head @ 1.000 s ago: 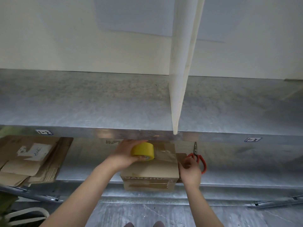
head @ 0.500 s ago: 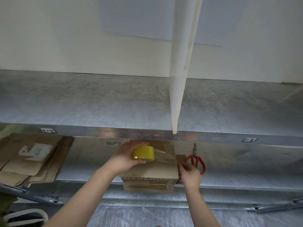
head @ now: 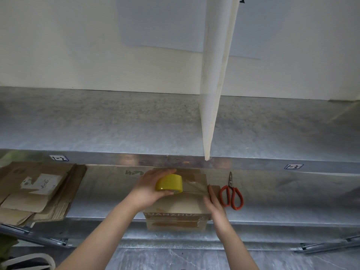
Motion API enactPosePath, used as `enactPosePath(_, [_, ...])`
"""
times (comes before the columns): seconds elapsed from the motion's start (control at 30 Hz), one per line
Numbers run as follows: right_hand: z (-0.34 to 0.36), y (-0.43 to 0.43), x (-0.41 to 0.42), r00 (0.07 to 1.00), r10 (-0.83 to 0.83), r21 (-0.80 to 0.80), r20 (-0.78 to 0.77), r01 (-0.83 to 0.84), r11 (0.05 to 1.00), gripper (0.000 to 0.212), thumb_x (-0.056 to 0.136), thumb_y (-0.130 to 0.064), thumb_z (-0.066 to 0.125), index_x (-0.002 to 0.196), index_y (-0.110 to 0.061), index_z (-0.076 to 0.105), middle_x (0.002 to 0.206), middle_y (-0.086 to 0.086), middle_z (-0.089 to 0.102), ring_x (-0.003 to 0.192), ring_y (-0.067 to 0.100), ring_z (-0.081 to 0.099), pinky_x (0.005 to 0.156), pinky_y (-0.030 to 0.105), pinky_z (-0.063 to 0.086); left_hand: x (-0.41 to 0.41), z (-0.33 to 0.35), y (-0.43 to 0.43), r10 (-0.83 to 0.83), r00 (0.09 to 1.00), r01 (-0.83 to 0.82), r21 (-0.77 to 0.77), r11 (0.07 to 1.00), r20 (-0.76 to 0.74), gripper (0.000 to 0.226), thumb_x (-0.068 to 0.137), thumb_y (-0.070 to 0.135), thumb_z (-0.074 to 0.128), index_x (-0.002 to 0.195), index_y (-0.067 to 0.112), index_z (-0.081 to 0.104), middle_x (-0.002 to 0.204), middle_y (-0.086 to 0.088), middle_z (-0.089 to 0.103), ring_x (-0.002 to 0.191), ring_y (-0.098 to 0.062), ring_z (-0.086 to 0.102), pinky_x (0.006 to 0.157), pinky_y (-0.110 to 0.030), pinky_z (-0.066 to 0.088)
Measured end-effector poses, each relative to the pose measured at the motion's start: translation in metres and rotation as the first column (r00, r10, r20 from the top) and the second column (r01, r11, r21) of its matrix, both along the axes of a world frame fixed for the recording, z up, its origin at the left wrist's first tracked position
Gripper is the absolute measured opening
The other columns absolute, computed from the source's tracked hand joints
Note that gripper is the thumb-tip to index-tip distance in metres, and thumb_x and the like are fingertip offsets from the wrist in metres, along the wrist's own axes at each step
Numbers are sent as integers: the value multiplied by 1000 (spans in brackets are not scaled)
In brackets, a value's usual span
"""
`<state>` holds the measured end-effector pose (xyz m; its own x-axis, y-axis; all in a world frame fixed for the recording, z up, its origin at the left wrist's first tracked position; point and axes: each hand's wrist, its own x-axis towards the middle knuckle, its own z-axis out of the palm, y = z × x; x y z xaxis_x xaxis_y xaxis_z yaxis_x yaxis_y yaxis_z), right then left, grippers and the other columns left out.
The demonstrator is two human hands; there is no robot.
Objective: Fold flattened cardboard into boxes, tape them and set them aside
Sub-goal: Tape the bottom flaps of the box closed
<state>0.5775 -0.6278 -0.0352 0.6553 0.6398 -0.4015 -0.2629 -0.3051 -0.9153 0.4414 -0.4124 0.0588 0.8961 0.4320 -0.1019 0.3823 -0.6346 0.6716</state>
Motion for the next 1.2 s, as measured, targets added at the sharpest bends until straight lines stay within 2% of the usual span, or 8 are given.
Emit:
enactPosePath(0.07, [2, -4, -6, 989, 104, -16, 104, -103, 995, 83, 85, -46, 68, 149, -44, 16, 146, -26, 23, 135, -1, 22, 114, 27, 23, 0, 1, 2, 1, 1000, -2, -37, 999, -15, 69, 75, 50, 75, 130, 58, 34, 140, 13, 41, 132, -11, 32, 106, -29, 30])
enactPosePath(0.17, [2, -5, -3, 978, 126, -25, 164, -124, 992, 82, 86, -29, 71, 149, -41, 20, 140, -32, 30, 134, -3, 27, 105, 14, 27, -7, 3, 6, 26, 1000, -27, -180, 983, -4, 70, 60, 70, 72, 119, 53, 39, 127, 20, 45, 115, -4, 45, 95, -27, 40])
enactPosePath(0.33, [6, -8, 2, 950, 181, -73, 255, -167, 983, 87, 74, -38, 79, 141, -43, 23, 132, -36, 32, 117, -28, 34, 86, -4, 31, -23, 4, 10, 43, 994, -18, -240, 971, 99, 66, 56, 79, 65, 114, 56, 44, 116, 24, 54, 103, 11, 50, 83, -18, 43])
enactPosePath(0.4, [7, -8, 6, 934, 206, -102, 291, -184, 978, 96, 65, -47, 82, 141, -42, 25, 134, -34, 34, 113, -32, 34, 86, -5, 31, -23, 2, 10, 46, 994, -21, -240, 970, 100, 66, 57, 77, 65, 115, 55, 45, 118, 24, 54, 106, 9, 50, 85, -19, 43])
enactPosePath(0.57, [5, -7, 17, 879, 276, -199, 390, -212, 957, 107, 60, -67, 78, 148, -34, 26, 135, -27, 41, 126, -6, 40, 92, -3, 31, -22, 1, 9, 75, 993, -52, -229, 972, 93, 60, 62, 67, 73, 116, 56, 48, 118, 25, 54, 106, 4, 52, 86, -21, 46])
enactPosePath(0.77, [0, -6, 15, 853, 284, -226, 438, -201, 953, 103, 59, -76, 71, 143, -45, 20, 136, -29, 37, 128, -5, 36, 91, -6, 27, -27, 11, 8, 73, 990, -59, -111, 992, 125, 53, 63, 59, 78, 109, 58, 53, 115, 28, 55, 103, 7, 52, 84, -17, 43])
enactPosePath(1.0, [3, -5, 14, 837, 320, -251, 443, -227, 941, 97, 67, -64, 74, 144, -46, 18, 141, -24, 33, 129, -5, 30, 93, -2, 25, -52, 15, 49, 23, 974, 28, 222, 975, -227, 68, 71, 59, 72, 131, 46, 44, 122, 15, 46, 118, -11, 40, 91, -28, 35])
enactPosePath(1.2, [3, -5, 15, 839, 327, -248, 435, -237, 939, 105, 63, -69, 72, 149, -39, 21, 140, -23, 35, 129, -3, 32, 102, 11, 29, -66, 20, 66, 18, 991, -24, -40, 999, -132, 55, 65, 49, 82, 111, 46, 51, 116, 26, 54, 107, 1, 52, 86, -20, 43])
